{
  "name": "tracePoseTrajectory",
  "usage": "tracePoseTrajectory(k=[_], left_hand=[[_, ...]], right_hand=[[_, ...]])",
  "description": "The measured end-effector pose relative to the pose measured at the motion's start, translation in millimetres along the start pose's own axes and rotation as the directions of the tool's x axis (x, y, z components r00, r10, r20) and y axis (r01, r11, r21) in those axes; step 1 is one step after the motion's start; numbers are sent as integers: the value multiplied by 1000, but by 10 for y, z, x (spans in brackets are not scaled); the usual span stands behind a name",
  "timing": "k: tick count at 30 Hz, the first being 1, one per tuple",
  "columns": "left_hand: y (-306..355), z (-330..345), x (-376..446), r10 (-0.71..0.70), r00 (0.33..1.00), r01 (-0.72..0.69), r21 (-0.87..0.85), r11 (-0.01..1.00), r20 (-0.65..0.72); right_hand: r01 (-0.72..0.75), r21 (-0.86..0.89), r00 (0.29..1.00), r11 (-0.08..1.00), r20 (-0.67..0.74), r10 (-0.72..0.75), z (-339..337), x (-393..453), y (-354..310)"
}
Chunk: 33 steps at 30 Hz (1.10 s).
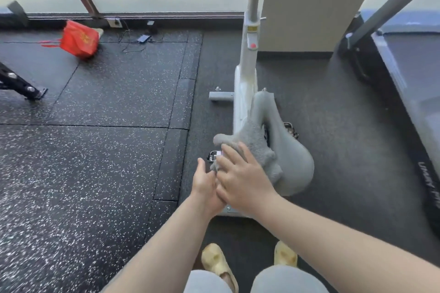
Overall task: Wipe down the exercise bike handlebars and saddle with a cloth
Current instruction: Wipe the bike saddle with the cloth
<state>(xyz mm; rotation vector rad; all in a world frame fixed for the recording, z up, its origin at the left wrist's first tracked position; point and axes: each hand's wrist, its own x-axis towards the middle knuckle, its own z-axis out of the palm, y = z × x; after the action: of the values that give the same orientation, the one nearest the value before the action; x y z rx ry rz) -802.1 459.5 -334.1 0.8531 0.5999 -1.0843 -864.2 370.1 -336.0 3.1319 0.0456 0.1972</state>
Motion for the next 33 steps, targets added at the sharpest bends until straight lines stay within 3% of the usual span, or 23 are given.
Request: tracePoseTrajectory(k=[5, 9, 11, 13, 14, 15, 16, 17, 18, 19, 21, 23, 24, 26, 28, 30, 33], left_hand=[[-22, 37, 61, 28, 999, -30, 113, 993, 17], [-14, 110, 181, 68, 997, -62, 173, 983, -26], [-18, 156, 178, 65, 996, -53, 188, 981, -62], [-10, 212, 162, 103, 991, -84, 194, 977, -87], [-5, 241, 168, 132, 987, -113, 195, 974, -87], [2, 272, 173, 161, 981, -137, 209, 968, -104], [2, 320, 154, 186, 975, -153, 239, 959, -123], [-15, 357, 159, 221, 966, -174, 294, 940, -134], [-35, 393, 157, 258, 954, -194, 342, 920, -151], [-51, 393, 176, 305, 937, -218, 395, 893, -173], [-99, 410, 212, 399, 893, -269, 464, 844, -208], [-142, 385, 267, 425, 871, -285, 450, 846, -248], [-161, 357, 302, 412, 873, -278, 430, 859, -260], [-175, 366, 260, 366, 893, -240, 411, 879, -262], [-159, 390, 197, 394, 887, -253, 460, 851, -241], [-162, 397, 184, 457, 862, -287, 531, 797, -219], [-164, 415, 161, 456, 867, -302, 516, 802, -201]], right_hand=[[113, -124, 977, 986, -169, -133, 91, -568, 115], [138, -274, 977, 952, -120, -176, 148, -908, 373], [80, -271, 984, 959, -135, -120, 137, -1053, 449], [-122, -147, 972, 982, -216, 89, 146, -1112, 466], [-296, 10, 916, 955, -282, 286, 162, -1092, 447], [-474, 237, 787, 848, -317, 529, 168, -1024, 411], [-581, 527, 584, 620, -261, 768, 157, -904, 375], [-559, 755, 356, 342, -154, 922, 148, -760, 344], [-458, 884, 169, 96, -19, 985, 89, -609, 306], [-350, 933, 24, -84, 99, 995, 40, -467, 268], [-72, 931, -223, -357, 334, 916, 5, -289, 247], [269, 807, -394, -526, 591, 704, 12, -191, 262], [333, 750, -447, -571, 659, 605, -6, -149, 229], [284, 723, -493, -630, 674, 550, -132, -44, 105], [217, 734, -451, -643, 660, 601, -194, 75, -76], [60, 809, -428, -585, 551, 717, -160, 149, -221], [-165, 909, -374, -382, 300, 878, -134, 77, -245]])
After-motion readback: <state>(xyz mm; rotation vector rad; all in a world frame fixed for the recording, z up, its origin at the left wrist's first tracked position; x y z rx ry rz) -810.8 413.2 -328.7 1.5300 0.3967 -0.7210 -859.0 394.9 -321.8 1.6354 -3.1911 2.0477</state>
